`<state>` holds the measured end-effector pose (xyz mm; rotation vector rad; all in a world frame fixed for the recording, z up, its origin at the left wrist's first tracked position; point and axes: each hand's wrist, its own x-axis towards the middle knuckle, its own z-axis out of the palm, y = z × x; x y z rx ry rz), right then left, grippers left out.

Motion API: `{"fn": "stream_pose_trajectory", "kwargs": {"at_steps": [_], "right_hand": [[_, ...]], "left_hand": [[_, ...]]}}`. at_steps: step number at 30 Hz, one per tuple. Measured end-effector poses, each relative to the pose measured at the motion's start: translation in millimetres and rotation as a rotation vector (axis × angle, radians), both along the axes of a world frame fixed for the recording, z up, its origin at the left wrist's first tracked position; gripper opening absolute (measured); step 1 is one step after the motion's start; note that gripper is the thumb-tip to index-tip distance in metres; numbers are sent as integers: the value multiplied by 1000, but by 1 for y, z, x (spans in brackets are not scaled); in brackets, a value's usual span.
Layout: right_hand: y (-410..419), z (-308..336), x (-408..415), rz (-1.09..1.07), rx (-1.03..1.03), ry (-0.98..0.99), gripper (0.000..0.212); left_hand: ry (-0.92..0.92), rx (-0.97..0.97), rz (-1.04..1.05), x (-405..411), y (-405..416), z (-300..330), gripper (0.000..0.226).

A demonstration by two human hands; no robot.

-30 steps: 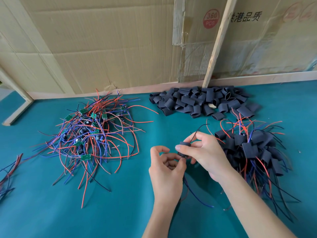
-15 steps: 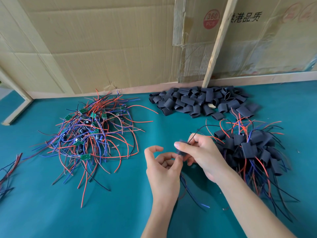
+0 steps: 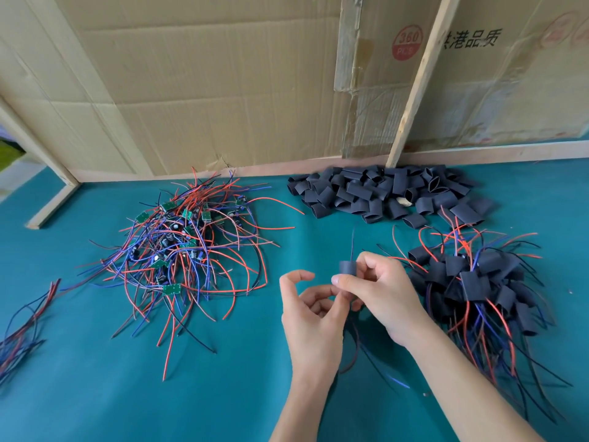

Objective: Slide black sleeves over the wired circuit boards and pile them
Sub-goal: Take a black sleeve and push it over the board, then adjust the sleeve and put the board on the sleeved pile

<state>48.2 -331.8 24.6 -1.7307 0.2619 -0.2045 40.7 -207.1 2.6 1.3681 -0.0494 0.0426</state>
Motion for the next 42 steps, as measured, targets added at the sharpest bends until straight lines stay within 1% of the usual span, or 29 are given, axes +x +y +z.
{"fn": "stream_pose_trajectory", "kwargs": {"at_steps": [3, 6, 8, 10, 14, 16, 17, 19, 20, 21, 23, 25, 27, 29, 30, 32, 34, 35, 37, 38, 42], "right_hand": [[-8, 13, -1, -107, 75, -49, 38], [-36, 34, -5, -256, 180, -71, 32], [-60, 46, -13, -338, 151, -79, 30], [-83, 57, -24, -377, 15, -52, 34], [-139, 66, -38, -431, -414, 147, 56], [-164, 62, -35, -433, -682, 192, 67], [-165, 62, -31, -447, -817, 200, 69], [-138, 74, -21, -458, -981, 171, 60], [-115, 82, -13, -438, -1044, 120, 51], [-88, 87, -4, -372, -1078, 62, 41], [-30, 91, 19, -96, -995, -1, 29], [20, 84, 44, 247, -946, 36, 25], [59, 70, 73, 470, -952, 133, 30], [86, 53, 96, 585, -986, 222, 39], [96, 46, 103, 615, -1017, 248, 42], [107, 38, 110, 588, -1105, 271, 43], [108, 34, 108, 512, -1204, 266, 40], [106, 32, 105, 484, -1235, 267, 36], [100, 30, 100, 431, -1280, 277, 17], [96, 30, 99, 409, -1292, 279, 14], [77, 34, 94, 343, -1235, 293, 19]], "left_hand": [[0, -13, -16, 0, -1, 1, 37], [9, 4, -27, 2, -1, -2, 26], [0, 27, -36, 3, -1, -5, 26], [-8, 41, -42, 4, -1, -6, 28], [-15, 48, -53, 4, 0, -5, 31], [-18, 53, -56, 3, 0, -4, 31], [-20, 55, -58, 3, 1, -4, 31], [-22, 56, -65, 3, 0, -3, 29], [-22, 58, -71, 4, 0, -3, 28], [-23, 58, -75, 4, 0, -4, 27], [-34, 67, -73, 4, 0, -4, 28], [-54, 94, -62, 4, -1, -5, 28], [-70, 118, -51, 3, 0, -5, 29], [-62, 112, -54, 3, 2, -5, 32], [-52, 100, -60, 3, 3, -5, 34], [-39, 84, -66, 3, 6, -3, 36], [-25, 110, -70, 2, 9, -3, 26], [-16, 136, -70, 2, 9, -3, 20], [-1, 172, -70, 0, 8, -2, 13], [-6, 178, -71, -1, 8, -2, 15], [-60, 213, -91, -2, 7, 0, 19]]}}
